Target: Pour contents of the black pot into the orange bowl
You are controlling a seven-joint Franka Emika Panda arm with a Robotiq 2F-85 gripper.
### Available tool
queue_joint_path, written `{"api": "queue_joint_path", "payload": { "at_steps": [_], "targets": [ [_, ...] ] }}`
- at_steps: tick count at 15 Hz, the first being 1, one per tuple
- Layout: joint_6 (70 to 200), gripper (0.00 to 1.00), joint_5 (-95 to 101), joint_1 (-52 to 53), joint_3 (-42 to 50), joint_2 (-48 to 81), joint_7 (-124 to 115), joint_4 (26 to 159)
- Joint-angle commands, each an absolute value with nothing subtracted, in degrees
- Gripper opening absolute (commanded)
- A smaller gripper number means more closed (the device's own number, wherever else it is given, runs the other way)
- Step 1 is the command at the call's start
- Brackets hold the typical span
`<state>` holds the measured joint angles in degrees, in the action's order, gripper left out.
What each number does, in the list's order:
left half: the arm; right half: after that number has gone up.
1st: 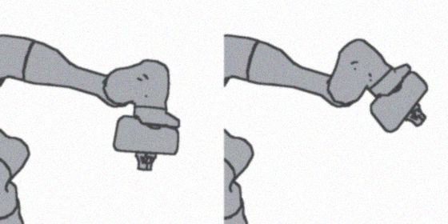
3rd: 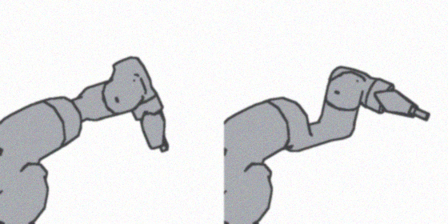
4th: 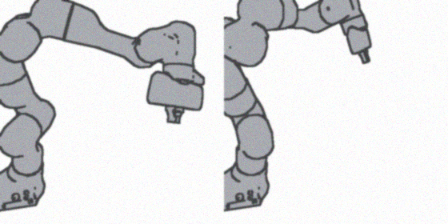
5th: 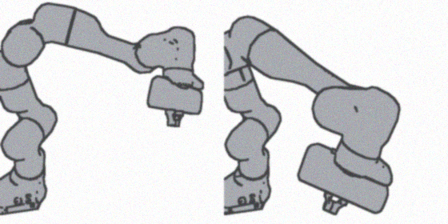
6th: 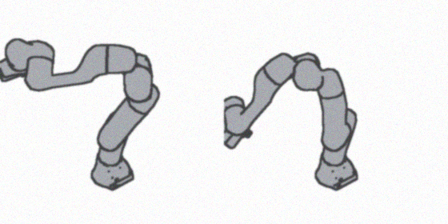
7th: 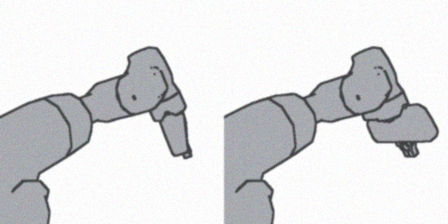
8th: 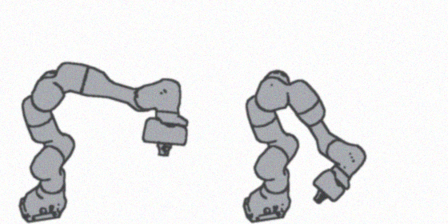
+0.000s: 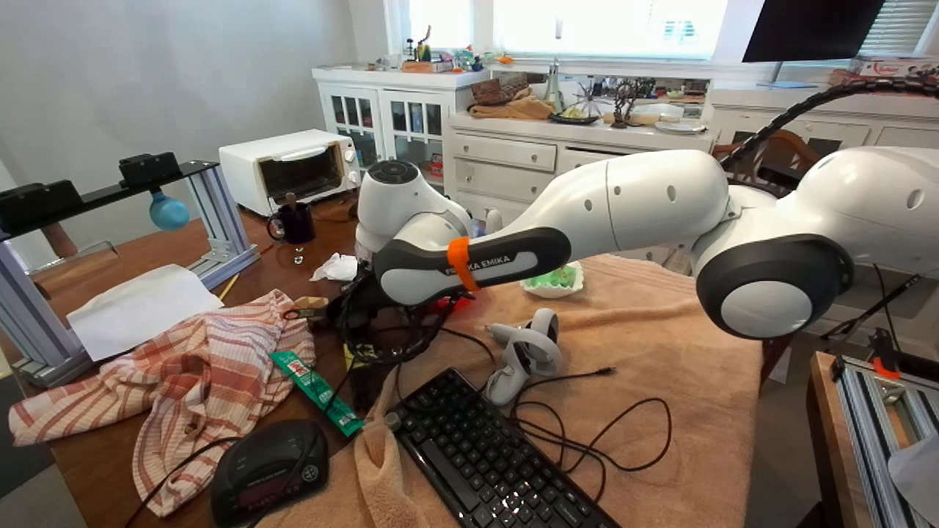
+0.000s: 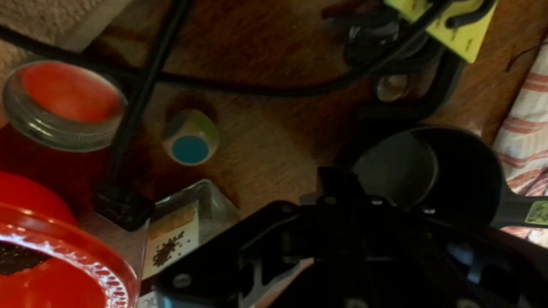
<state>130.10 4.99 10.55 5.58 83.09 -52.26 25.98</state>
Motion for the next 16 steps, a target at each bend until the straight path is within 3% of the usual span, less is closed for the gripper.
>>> {"api": "queue_joint_path", "payload": {
  "at_steps": [1,10,16],
  "targets": [
    [132.0,0.32,3.3,10.5,5.1,84.8,-54.2,24.9],
    [133.5,0.98,5.1,11.8,7.1,83.1,-55.4,25.8],
    [130.0,1.00,9.5,15.0,13.0,80.9,-58.5,25.5]
  ]
}}
